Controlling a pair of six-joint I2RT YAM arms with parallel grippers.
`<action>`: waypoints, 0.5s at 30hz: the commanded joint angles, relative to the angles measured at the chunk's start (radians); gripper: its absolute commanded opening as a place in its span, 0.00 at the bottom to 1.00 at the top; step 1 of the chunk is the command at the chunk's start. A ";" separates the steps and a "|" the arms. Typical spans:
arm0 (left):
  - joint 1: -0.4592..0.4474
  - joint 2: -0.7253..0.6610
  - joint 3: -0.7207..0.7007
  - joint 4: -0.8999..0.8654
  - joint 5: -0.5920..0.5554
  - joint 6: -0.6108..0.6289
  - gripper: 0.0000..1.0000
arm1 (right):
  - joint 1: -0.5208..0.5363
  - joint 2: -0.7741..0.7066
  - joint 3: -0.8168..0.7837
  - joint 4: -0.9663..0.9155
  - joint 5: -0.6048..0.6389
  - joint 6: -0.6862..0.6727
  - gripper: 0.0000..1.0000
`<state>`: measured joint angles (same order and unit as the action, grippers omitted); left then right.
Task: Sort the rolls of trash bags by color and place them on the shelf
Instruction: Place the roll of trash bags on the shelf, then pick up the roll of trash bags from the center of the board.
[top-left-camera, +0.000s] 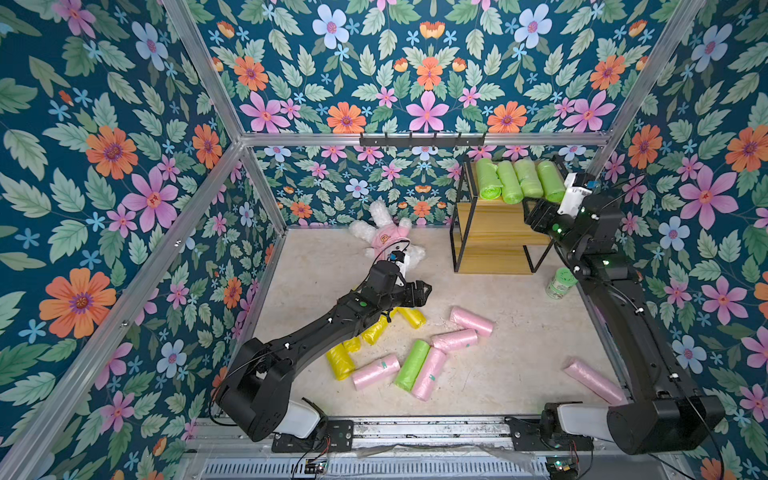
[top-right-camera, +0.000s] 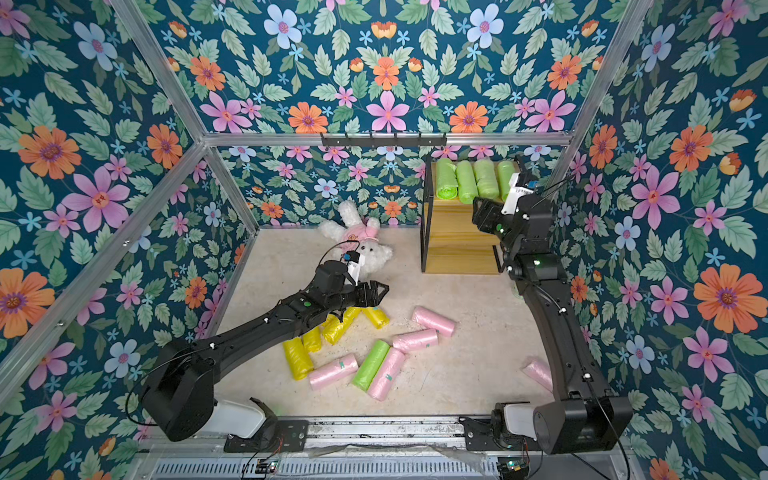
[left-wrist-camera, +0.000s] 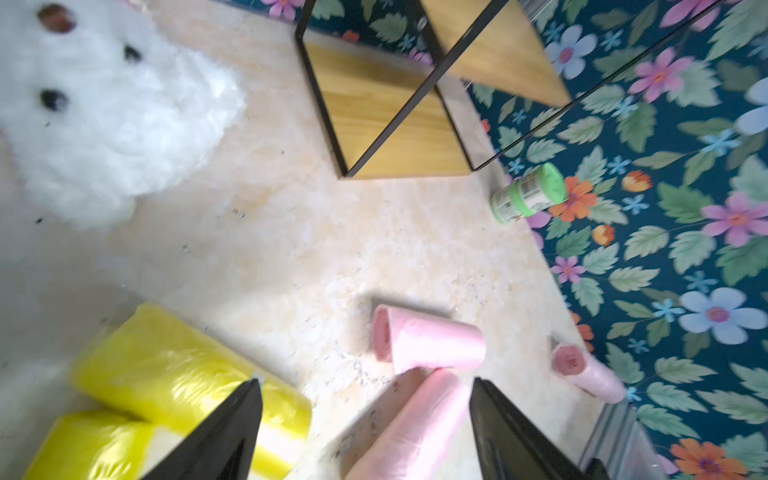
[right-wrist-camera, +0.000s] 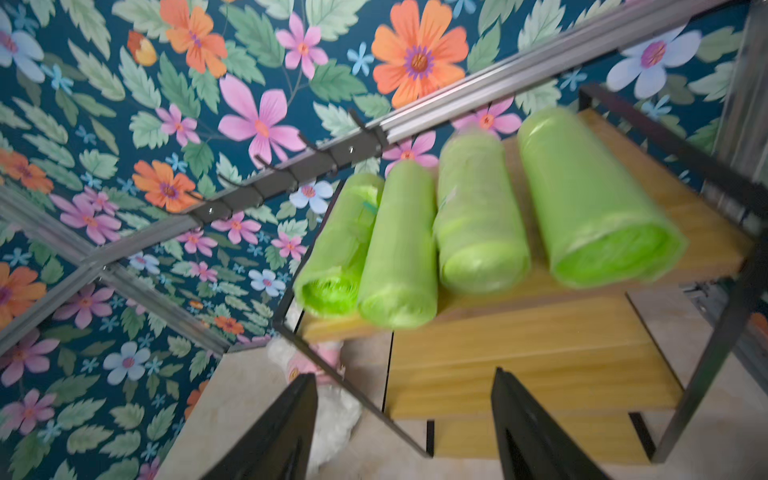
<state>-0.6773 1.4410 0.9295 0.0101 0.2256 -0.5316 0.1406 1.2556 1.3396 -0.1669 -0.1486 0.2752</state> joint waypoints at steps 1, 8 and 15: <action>0.001 -0.009 -0.029 -0.098 -0.028 0.064 0.83 | 0.056 -0.065 -0.114 0.064 0.018 -0.004 0.71; -0.023 -0.035 -0.120 -0.204 0.136 0.072 0.80 | 0.109 -0.125 -0.324 0.104 -0.024 0.030 0.72; -0.104 0.007 -0.108 -0.335 0.110 0.139 0.79 | 0.109 -0.161 -0.505 0.238 -0.075 0.110 0.72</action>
<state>-0.7685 1.4269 0.8097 -0.2527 0.3382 -0.4381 0.2489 1.1076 0.8734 -0.0326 -0.1913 0.3317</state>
